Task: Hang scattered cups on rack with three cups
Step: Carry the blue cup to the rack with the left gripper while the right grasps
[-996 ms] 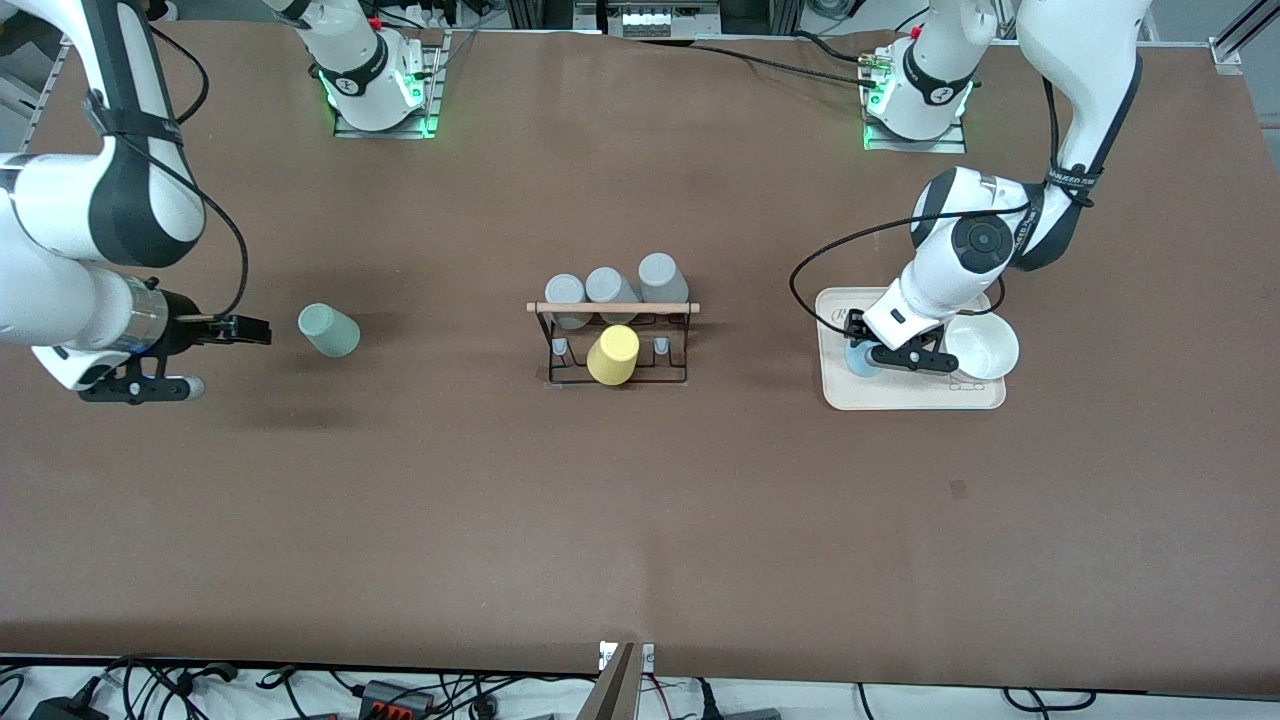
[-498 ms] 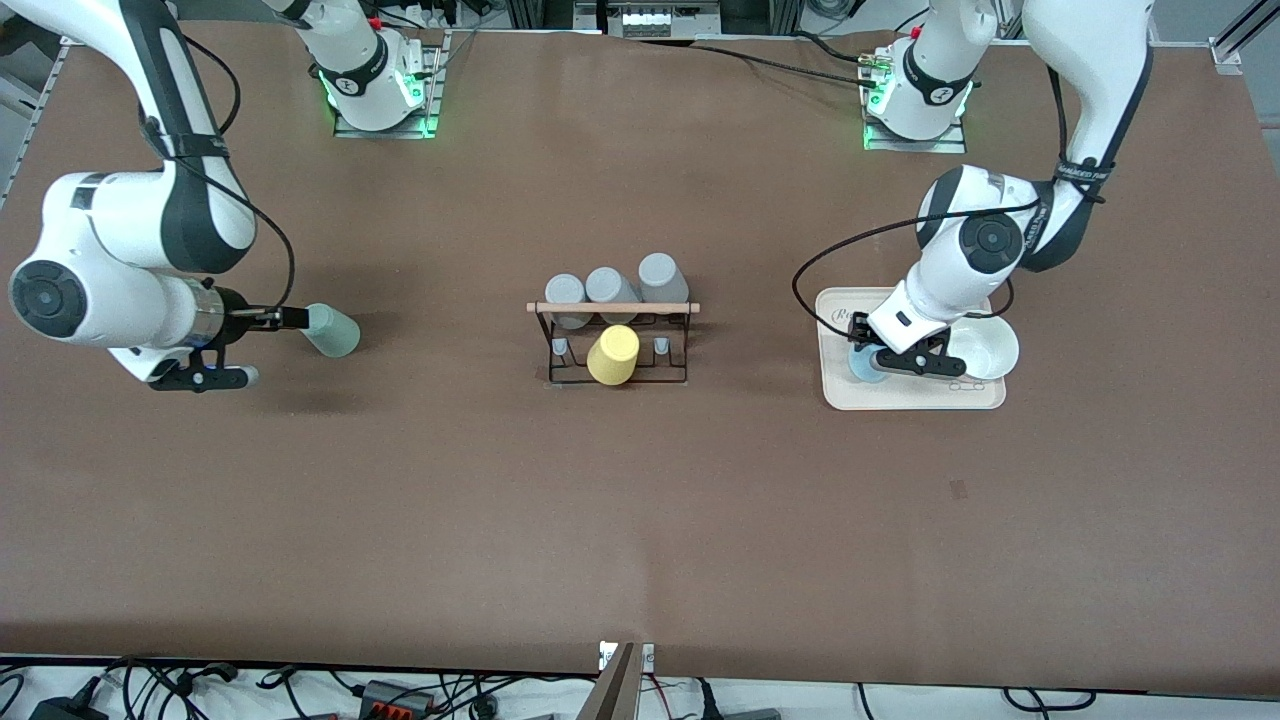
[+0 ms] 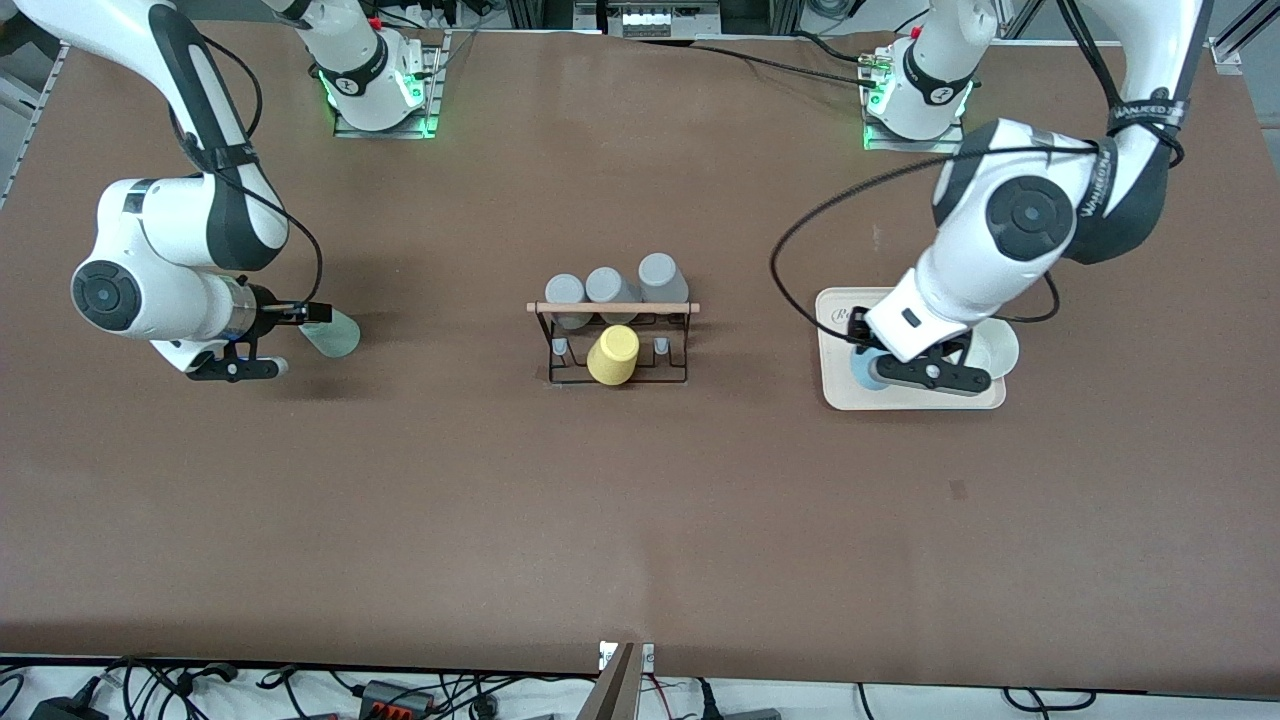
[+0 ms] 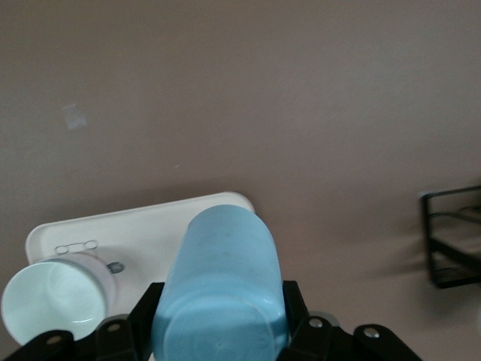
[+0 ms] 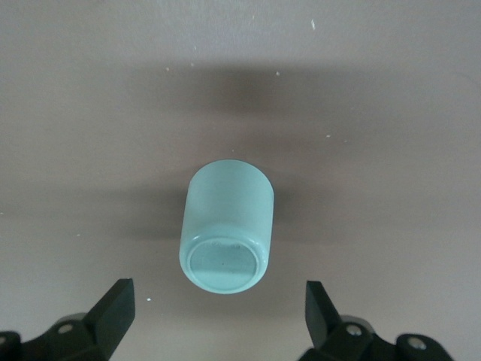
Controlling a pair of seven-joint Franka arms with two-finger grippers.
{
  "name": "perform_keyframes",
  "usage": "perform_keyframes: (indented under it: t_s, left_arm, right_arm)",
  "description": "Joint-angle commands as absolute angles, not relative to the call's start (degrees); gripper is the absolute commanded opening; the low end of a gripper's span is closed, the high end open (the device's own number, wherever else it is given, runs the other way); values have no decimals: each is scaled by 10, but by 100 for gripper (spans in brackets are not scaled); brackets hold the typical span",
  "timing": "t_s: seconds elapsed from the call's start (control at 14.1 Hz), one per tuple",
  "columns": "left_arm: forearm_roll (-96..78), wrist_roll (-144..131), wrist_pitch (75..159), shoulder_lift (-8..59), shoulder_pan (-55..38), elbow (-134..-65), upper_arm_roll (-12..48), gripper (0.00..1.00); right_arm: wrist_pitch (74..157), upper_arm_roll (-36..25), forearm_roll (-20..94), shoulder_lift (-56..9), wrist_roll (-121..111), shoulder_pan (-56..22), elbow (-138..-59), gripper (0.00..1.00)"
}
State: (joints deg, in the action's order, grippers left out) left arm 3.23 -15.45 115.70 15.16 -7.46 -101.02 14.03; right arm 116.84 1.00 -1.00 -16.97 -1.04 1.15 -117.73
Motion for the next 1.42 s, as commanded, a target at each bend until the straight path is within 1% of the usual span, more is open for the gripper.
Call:
perform_keyframes:
  t_s: [0.0, 0.21, 0.36, 0.5, 0.92, 1.21, 1.28, 1.35]
  left_arm:
    - [43, -251, 1139, 206, -122, -925, 143, 29]
    - [43, -367, 1140, 256, -184, -874, 143, 29]
    - [42, -432, 1140, 298, -216, -818, 143, 29]
    - [41, -474, 1141, 319, -237, -788, 143, 29]
    - [43, -518, 1145, 330, -285, -787, 143, 29]
    - [47, -526, 1147, 336, -287, -787, 142, 29]
    - [47, -527, 1147, 338, -289, -787, 142, 29]
    - [47, -527, 1147, 340, -293, -787, 142, 29]
  right_arm:
    - [1200, 12, -25, -159, 1, 11, -1208, 100]
    - [1251, 12, -35, -159, -1, 11, -1240, 100]
    - [1257, 12, -44, -167, 1, 10, -1239, 100]
    - [1264, 12, -44, -174, 4, 10, -1239, 100]
    - [1269, 13, -44, -192, 9, 7, -1238, 100]
    - [1264, 13, -44, -192, 9, -2, -1239, 100]
    - [1262, 13, -44, -192, 9, -2, -1239, 96]
    - [1262, 13, -44, -192, 9, -2, -1239, 82]
